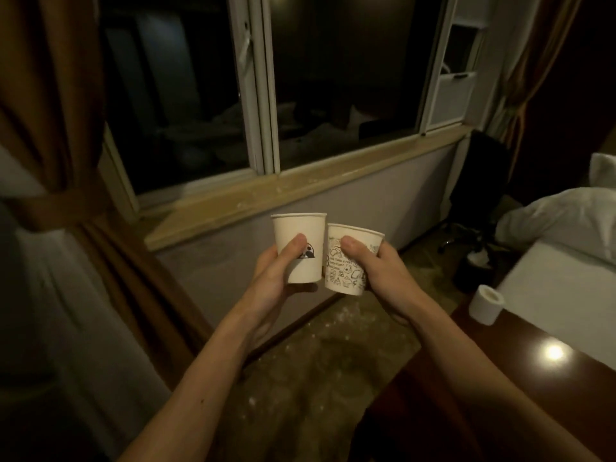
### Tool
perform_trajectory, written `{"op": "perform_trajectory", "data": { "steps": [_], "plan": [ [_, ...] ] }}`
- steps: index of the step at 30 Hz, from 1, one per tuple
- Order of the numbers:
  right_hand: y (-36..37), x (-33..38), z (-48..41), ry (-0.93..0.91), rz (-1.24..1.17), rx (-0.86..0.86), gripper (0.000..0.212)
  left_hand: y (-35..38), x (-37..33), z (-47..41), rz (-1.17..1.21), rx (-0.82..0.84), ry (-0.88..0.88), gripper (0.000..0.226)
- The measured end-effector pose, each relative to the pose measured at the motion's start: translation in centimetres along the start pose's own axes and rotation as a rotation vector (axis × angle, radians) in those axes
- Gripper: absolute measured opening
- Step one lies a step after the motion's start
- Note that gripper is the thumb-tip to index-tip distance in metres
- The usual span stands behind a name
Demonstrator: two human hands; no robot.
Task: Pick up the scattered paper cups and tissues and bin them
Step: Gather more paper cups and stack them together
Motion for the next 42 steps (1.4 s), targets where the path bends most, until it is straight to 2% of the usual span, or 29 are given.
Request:
{"op": "perform_trajectory", "data": {
  "steps": [5,10,14,15,18,20,24,28,32,36,42],
  "plan": [
    [-0.6,3.9,-5.0,-0.056,0.073,0.003,0.065,0.5,-4.9,-5.0,-0.041,0.099,0.013,0.062],
    [-0.7,5.2,-10.5,-0.114,0.180,-0.068,0.067,-2.6,-6.9,-11.7,-0.049,0.224,-0.036,0.069],
    [-1.0,4.7,-14.9,-0.136,0.194,-0.200,0.056,-5.5,-7.1,-18.3,-0.064,0.232,-0.072,0.096],
    [-1.2,4.6,-16.0,-0.134,0.190,-0.245,0.053,-5.6,-7.2,-20.2,-0.082,0.252,-0.073,0.093],
    [-1.8,3.9,-18.3,-0.109,0.182,-0.354,0.048,-4.9,-7.2,-25.1,-0.104,0.387,-0.089,0.060],
    [-2.4,3.0,-19.4,-0.099,0.165,-0.427,0.050,-4.4,-6.7,-28.1,-0.100,0.459,-0.125,0.050],
    [-3.7,-1.0,-21.5,-0.035,0.096,-0.572,0.064,-3.6,-2.9,-33.6,-0.069,0.498,-0.156,0.050],
    [-6.0,-5.9,-24.7,0.015,0.050,-0.708,0.063,-2.9,2.9,-39.4,-0.065,0.533,-0.225,0.068],
    [-9.9,-12.0,-28.9,0.086,-0.058,-0.812,0.072,-1.7,9.9,-45.6,-0.104,0.480,-0.310,0.063],
    [-15.9,-16.5,-33.0,0.173,-0.140,-0.878,0.066,1.8,15.4,-51.6,-0.143,0.476,-0.401,0.061],
    [-24.6,-19.8,-40.1,0.229,-0.209,-0.935,0.051,8.5,20.9,-61.1,-0.124,0.488,-0.496,0.061]
  ]
}}
Point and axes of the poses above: each hand's wrist, its own z-axis away from the middle knuckle, its own y-axis out of the palm, x = y × z, the point moved 4 cm from there along -z, towards the middle knuckle, and after that the axes turned 9 degrees about z, right-handed, at the moved point
